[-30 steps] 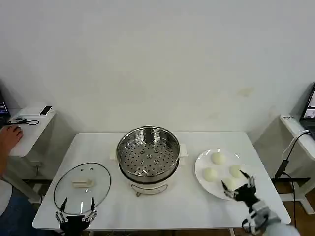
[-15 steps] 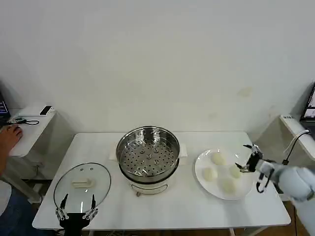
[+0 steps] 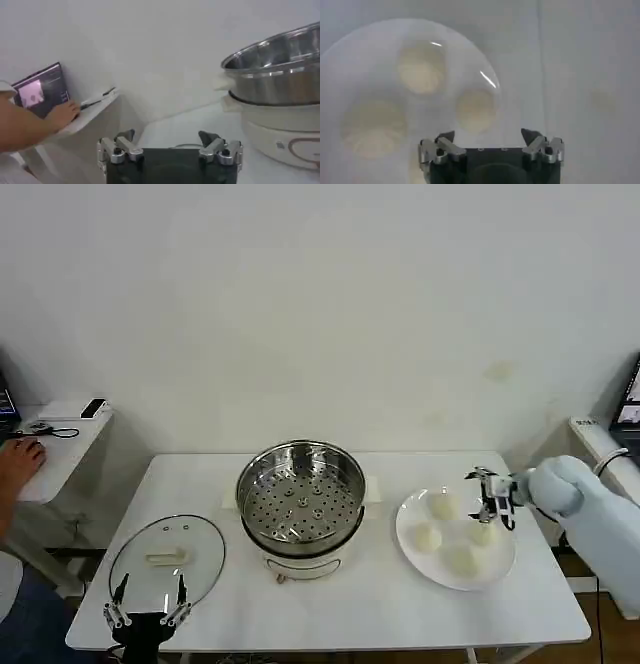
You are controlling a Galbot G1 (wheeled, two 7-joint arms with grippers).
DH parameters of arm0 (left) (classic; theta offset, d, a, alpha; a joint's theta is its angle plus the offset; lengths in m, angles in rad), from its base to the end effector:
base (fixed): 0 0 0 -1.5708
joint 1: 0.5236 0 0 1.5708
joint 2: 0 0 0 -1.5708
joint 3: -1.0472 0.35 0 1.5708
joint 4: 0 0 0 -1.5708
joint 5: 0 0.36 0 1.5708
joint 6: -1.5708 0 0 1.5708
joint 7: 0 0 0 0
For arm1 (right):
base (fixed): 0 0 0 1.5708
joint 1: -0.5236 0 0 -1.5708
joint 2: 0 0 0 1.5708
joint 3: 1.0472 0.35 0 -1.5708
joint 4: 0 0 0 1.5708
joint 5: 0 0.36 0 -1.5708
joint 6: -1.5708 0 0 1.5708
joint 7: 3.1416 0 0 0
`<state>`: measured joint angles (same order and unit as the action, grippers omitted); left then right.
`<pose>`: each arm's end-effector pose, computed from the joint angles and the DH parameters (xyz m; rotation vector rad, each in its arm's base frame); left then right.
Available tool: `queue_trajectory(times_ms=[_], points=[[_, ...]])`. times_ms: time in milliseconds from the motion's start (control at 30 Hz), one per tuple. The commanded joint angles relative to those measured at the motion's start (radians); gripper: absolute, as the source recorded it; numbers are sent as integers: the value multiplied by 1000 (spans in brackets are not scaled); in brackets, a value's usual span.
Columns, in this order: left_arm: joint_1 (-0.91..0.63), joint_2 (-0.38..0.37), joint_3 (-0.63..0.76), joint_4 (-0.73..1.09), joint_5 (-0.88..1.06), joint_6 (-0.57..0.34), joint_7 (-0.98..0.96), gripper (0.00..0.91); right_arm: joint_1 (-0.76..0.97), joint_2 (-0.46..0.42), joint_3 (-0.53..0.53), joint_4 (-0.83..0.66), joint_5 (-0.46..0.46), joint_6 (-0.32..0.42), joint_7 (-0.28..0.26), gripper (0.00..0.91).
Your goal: Take steamed baozi put them in steamer then cover it.
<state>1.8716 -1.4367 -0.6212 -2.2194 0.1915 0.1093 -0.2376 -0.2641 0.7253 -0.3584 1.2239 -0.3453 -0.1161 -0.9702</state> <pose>0.1002 0.0454 -0.2963 0.3176 -2.8394 -0.5640 0.5116 -0.1801 -0.2089 1.1133 -1.6138 1.5287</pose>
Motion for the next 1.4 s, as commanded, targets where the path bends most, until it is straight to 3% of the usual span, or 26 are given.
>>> queue_trajectory(times_ms=[33, 167, 600, 733, 1100, 1400], points=[[2, 1, -8, -3, 4, 5, 2, 907, 209, 180, -217, -285, -42, 47, -90, 907], [5, 3, -11, -6, 7, 5, 2, 907, 205, 221, -215, -339, -71, 47, -88, 907], [2, 2, -20, -7, 12, 4, 1, 907, 180, 237, -206, -364, -83, 41, -58, 907], [4, 2, -20, -10, 16, 4, 0, 907, 176, 241, -212, -366, -85, 35, -53, 826], [9, 0, -20, -13, 20, 1, -5, 907, 180, 246, -218, -365, -82, 17, -51, 715], [11, 2, -19, -15, 20, 2, -5, 907, 255, 135, -276, -211, 8, 19, -86, 705]])
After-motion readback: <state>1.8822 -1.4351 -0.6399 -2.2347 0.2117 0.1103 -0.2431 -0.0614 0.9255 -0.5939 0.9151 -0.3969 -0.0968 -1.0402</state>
